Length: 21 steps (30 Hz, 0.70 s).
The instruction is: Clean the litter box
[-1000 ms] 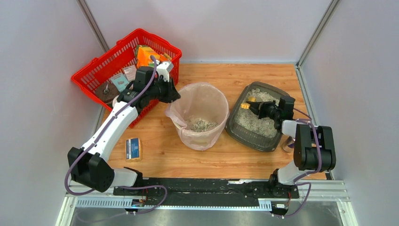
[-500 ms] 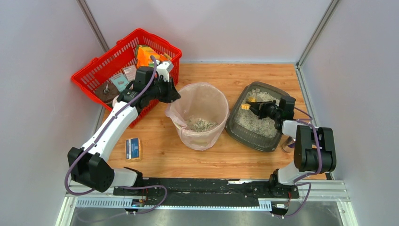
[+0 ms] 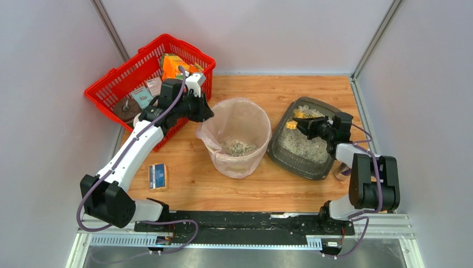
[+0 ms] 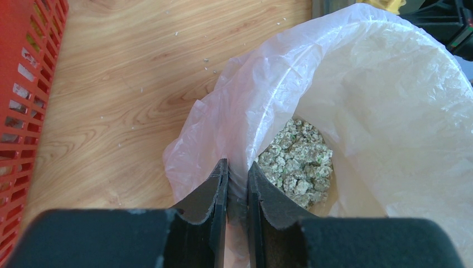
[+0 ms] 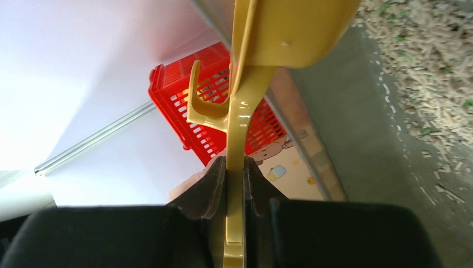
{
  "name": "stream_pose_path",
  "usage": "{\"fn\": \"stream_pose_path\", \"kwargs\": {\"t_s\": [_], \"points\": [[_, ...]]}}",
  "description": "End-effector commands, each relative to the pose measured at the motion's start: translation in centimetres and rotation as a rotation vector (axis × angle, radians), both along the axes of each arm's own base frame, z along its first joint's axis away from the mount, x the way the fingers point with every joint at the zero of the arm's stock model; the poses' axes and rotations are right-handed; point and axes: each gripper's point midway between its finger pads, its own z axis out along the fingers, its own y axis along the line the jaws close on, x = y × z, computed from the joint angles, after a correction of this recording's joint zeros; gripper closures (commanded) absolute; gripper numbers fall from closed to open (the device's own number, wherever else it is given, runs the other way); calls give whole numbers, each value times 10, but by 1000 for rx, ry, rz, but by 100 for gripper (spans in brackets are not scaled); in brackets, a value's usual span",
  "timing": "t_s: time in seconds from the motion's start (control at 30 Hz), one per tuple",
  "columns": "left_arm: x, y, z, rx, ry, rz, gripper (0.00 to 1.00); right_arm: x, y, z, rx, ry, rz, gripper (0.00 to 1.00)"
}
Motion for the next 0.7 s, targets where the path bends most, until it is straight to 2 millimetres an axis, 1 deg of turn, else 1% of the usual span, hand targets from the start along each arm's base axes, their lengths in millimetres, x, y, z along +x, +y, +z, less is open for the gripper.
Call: {"fn": "stream_pose_path", "kwargs": {"t_s": [0.0, 0.27, 0.33, 0.37, 0.43, 0.47, 0.53, 0.57, 0.6, 0.63, 0.67], "points": [[-16, -12, 19, -43, -11, -70, 100, 3, -2, 40, -14, -150, 2, 100], [-16, -12, 22, -47, -17, -73, 100, -8, -1, 37, -17, -132, -1, 100], [-16, -12, 21, -47, -15, -72, 100, -11, 0, 40, -18, -138, -1, 100], [-16, -13, 21, -46, -14, -73, 100, -14, 0, 42, -19, -144, 0, 100], [-16, -12, 23, -47, -19, -73, 100, -19, 0, 39, -27, -128, -1, 100], [-17, -12, 22, -47, -17, -73, 100, -21, 0, 44, -31, -140, -7, 100], [-17, -12, 23, -49, -19, -72, 100, -28, 0, 41, -35, -129, -6, 100], [-17, -12, 23, -50, -18, -71, 100, -32, 0, 44, -37, -132, -9, 100], [-17, -12, 23, -49, -19, -72, 100, -34, 0, 43, -40, -122, -9, 100], [-17, -13, 23, -51, -19, -73, 100, -39, 0, 36, -45, -95, -6, 100], [-17, -13, 24, -53, -18, -73, 100, -43, 0, 40, -52, -103, -7, 100]]}}
